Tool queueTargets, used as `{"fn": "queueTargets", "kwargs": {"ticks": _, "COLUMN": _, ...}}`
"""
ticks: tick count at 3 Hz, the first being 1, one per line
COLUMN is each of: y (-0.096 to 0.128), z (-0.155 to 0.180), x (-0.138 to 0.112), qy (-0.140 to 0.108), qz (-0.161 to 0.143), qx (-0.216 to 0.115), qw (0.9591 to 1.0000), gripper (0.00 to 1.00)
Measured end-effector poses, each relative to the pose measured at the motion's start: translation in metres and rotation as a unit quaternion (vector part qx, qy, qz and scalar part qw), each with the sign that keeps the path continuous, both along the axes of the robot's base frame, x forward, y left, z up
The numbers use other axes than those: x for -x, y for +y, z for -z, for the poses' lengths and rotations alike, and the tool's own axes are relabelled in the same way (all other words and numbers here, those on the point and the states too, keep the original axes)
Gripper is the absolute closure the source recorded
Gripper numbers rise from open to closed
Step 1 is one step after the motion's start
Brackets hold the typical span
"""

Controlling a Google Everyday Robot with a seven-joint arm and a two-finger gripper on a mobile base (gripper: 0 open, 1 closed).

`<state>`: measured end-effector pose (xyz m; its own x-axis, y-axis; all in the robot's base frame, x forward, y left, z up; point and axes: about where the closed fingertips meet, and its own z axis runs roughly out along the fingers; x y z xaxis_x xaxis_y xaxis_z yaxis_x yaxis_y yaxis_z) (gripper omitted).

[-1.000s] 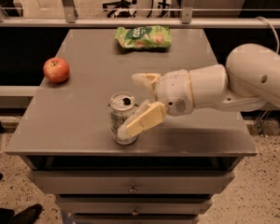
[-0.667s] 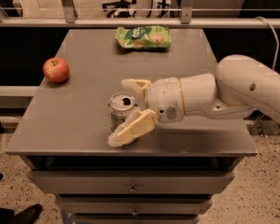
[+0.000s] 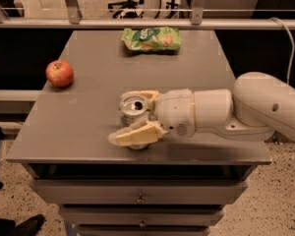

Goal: Move 7up can near green rice chip bag

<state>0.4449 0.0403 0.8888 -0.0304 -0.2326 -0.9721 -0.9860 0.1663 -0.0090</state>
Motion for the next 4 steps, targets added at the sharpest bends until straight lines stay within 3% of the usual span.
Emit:
{"fn": "queueTargets", "kwargs": {"ticks": 1, "y": -0.018, "z": -0.004, "x": -0.008, "qy": -0.013, "qz": 0.027, "qx": 0.004, "qw": 0.9995, "gripper": 0.74}}
{"fn": "queueTargets", "kwargs": {"ticks": 2, "y": -0.060, "z": -0.023, "x": -0.031, "qy": -0.040, "qz": 0.072, "qx": 0.029, "qw": 0.9962, "gripper": 0.97}}
{"fn": "queueTargets", "kwargs": {"ticks": 3, "y": -0.083, "z": -0.036, "x": -0.045, "qy": -0.056, "qz": 0.096, "qx": 0.034, "qw": 0.9933, "gripper": 1.00}}
{"fn": "queueTargets", "kwargs": {"ticks": 4, "y": -0.083, "z": -0.036, "x": -0.045, "qy": -0.056, "qz": 0.096, "qx": 0.034, "qw": 0.9933, "gripper": 1.00}}
